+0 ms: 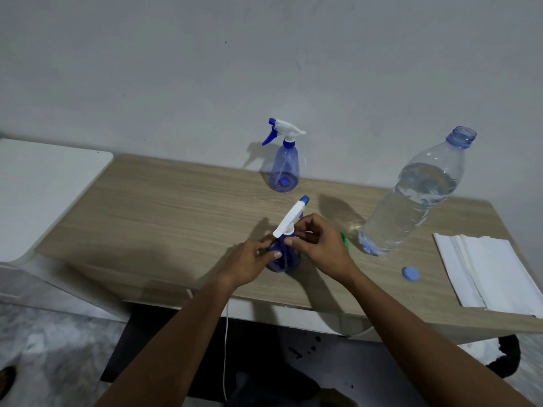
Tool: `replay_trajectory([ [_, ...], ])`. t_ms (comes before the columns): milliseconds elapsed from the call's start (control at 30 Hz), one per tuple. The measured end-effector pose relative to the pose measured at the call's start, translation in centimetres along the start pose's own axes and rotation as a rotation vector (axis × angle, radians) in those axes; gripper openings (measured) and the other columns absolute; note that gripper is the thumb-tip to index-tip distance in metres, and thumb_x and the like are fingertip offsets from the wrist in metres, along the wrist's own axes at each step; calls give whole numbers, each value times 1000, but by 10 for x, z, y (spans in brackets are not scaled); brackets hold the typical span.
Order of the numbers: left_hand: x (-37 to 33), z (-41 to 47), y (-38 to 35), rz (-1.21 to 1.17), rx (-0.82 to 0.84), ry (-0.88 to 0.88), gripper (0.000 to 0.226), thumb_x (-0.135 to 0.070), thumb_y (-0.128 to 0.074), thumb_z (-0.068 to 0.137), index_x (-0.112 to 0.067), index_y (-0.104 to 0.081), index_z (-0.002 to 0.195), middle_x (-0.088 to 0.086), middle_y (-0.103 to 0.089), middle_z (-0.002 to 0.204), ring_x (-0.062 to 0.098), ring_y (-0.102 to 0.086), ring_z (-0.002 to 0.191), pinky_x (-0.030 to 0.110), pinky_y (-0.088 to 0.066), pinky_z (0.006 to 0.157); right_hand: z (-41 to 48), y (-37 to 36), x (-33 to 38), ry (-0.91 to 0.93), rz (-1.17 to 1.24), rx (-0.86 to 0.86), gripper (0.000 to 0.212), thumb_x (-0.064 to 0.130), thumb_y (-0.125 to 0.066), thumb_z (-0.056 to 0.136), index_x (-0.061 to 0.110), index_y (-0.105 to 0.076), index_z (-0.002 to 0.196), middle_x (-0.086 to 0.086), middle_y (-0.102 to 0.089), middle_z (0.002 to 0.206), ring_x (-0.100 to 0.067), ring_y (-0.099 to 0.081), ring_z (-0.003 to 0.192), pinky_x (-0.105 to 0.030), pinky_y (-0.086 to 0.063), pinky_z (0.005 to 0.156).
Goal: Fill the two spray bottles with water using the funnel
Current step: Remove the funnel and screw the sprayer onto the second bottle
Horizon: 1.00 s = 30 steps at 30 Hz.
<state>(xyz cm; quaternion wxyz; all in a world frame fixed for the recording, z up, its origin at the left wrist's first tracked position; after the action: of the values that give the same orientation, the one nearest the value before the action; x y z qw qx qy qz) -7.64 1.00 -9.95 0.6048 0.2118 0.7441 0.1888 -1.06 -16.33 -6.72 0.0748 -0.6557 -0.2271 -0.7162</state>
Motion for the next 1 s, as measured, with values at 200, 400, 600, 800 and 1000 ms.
replay_trajectory([
  [200, 0, 0, 0, -20, -3, -6, 36, -28, -64, 101, -27, -66, 137, -10, -72, 112, 1, -63, 99, -3, -40, 74, 1, -9, 5, 27, -46, 120, 29, 4, -68, 94, 15, -69, 120, 0, -74, 116, -16, -69, 110, -35, -55, 99],
  [400, 0, 0, -2, -42, -29, -10, 33, -21, -65, 100, -23, -70, 133, -10, -71, 118, 1, -63, 100, -4, -38, 72, 1, -18, 1, -30, -24, -11, 27, 19, -82, 81, 18, -65, 102, 0, -73, 101, -24, -74, 94, -53, -57, 89],
  [600, 4, 0, -3, -57, -32, 7, 30, -21, -66, 99, -22, -72, 128, -5, -76, 110, 10, -68, 100, -1, -42, 71, 1, -18, -3, -44, -8, -34, 45, 31, -92, 64, 21, -58, 92, -2, -72, 100, -25, -74, 94, -52, -59, 87],
  [800, -1, -2, -3, -81, -33, -6, 37, -21, -67, 99, -20, -67, 136, -12, -70, 117, -1, -64, 101, -4, -38, 75, -1, -7, 2, 0, -15, 76, 23, 0, -74, 88, 8, -66, 109, -3, -72, 104, -11, -69, 102, -27, -54, 92],
  [1000, 0, -1, -3, -75, -52, -11, 34, -21, -68, 98, -23, -70, 132, -12, -72, 120, -20, -62, 94, -3, -39, 76, 2, -14, 10, 27, -106, 116, 21, 7, -71, 92, 9, -68, 113, -4, -73, 108, -19, -71, 103, -39, -56, 95],
])
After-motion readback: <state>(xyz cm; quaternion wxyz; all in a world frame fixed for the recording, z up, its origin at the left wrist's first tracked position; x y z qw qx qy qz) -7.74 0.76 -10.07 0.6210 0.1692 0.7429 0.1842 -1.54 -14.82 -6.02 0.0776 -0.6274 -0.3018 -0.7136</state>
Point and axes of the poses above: each hand's wrist, its own z-axis towards the middle knuckle, its own y-axis out of the back of the hand, x = y × z, the point moved 5 cm from there along z, towards the middle knuckle
